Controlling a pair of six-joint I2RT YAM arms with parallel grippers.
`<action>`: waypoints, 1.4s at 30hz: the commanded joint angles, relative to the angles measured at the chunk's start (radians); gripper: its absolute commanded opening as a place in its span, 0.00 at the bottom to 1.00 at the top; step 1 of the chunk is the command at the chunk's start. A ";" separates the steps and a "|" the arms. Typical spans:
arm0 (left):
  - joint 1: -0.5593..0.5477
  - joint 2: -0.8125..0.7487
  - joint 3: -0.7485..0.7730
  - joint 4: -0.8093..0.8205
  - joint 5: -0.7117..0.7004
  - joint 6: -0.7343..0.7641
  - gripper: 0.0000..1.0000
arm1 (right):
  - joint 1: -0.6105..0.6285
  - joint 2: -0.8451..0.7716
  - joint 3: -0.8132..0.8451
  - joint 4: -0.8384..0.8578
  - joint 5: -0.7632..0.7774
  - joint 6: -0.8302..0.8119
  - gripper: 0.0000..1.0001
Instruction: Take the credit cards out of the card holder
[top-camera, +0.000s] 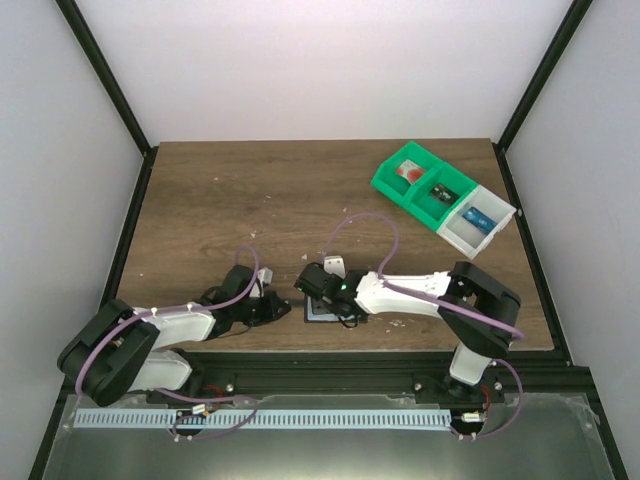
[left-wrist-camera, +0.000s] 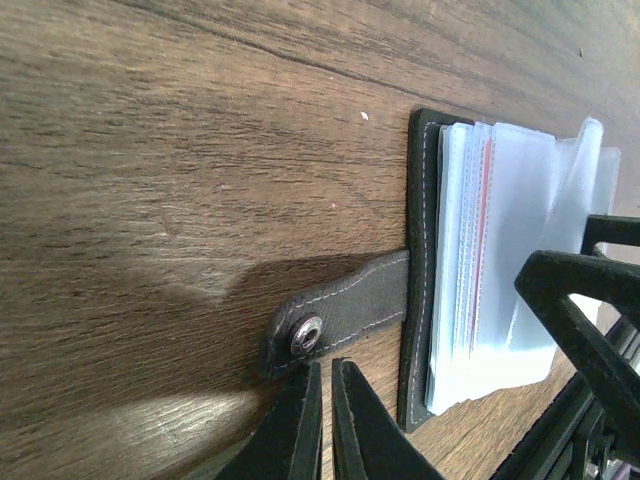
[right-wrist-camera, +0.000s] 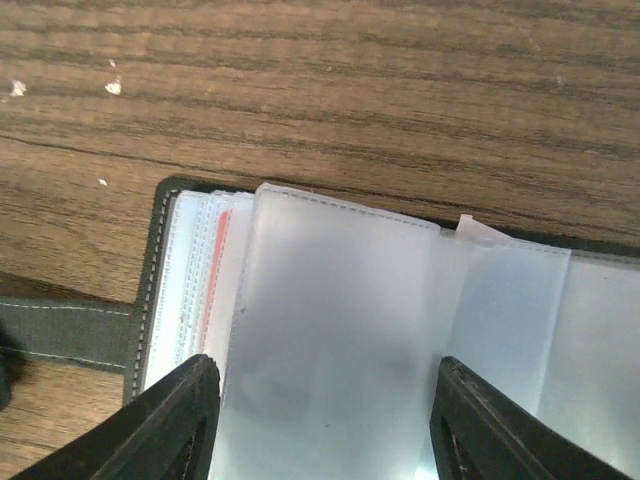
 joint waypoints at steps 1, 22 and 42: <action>0.002 0.012 -0.024 -0.063 -0.037 0.020 0.08 | 0.006 -0.031 0.002 -0.014 0.029 -0.001 0.59; 0.002 0.006 -0.037 -0.054 -0.044 0.018 0.08 | 0.007 0.010 -0.028 0.039 0.000 -0.017 0.70; 0.002 -0.058 -0.072 -0.062 -0.040 -0.002 0.08 | 0.008 0.003 -0.047 0.042 -0.015 0.004 0.70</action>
